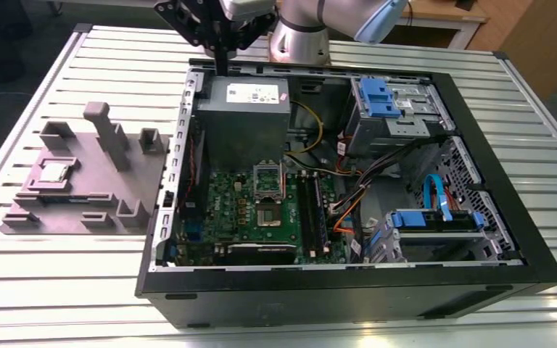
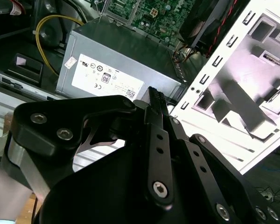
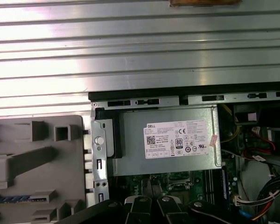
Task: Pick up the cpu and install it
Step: 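Reach for the cpu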
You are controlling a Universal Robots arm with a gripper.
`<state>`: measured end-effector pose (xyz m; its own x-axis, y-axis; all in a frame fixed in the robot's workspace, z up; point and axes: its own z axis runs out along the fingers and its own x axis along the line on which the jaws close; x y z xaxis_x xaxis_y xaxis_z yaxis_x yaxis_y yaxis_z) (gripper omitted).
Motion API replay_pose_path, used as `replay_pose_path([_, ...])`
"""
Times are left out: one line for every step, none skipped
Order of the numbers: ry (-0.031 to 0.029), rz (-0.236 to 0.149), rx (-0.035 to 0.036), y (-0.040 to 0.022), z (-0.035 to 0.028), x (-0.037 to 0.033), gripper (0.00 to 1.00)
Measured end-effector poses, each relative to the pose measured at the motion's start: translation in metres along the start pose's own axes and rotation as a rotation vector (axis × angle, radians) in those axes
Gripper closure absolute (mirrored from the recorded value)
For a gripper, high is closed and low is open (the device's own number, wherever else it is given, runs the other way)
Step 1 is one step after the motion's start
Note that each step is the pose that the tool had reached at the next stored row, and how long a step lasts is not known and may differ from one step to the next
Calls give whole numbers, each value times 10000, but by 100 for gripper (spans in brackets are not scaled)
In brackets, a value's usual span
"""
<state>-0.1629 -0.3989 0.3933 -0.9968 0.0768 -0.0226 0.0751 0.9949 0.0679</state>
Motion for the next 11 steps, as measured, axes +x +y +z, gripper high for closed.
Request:
replay_pose_path([0,-1,0,0,0,2,90])
replay_pose_path([0,0,0,0,0,4,90])
replay_pose_path([0,0,0,0,0,6,90])
replay_pose_path([0,-1,0,-1,0,8,90])
replay_pose_path([0,0,0,-1,0,10,90])
replay_pose_path([0,0,0,-1,0,12,90])
replay_pose_path([0,0,0,-1,0,14,90])
replay_pose_path([0,0,0,-1,0,16,90])
replay_pose_path([0,0,0,-1,-1,19,90])
replay_pose_path([0,0,0,-2,0,21,90])
replay_pose_path([0,0,0,-2,0,23,90])
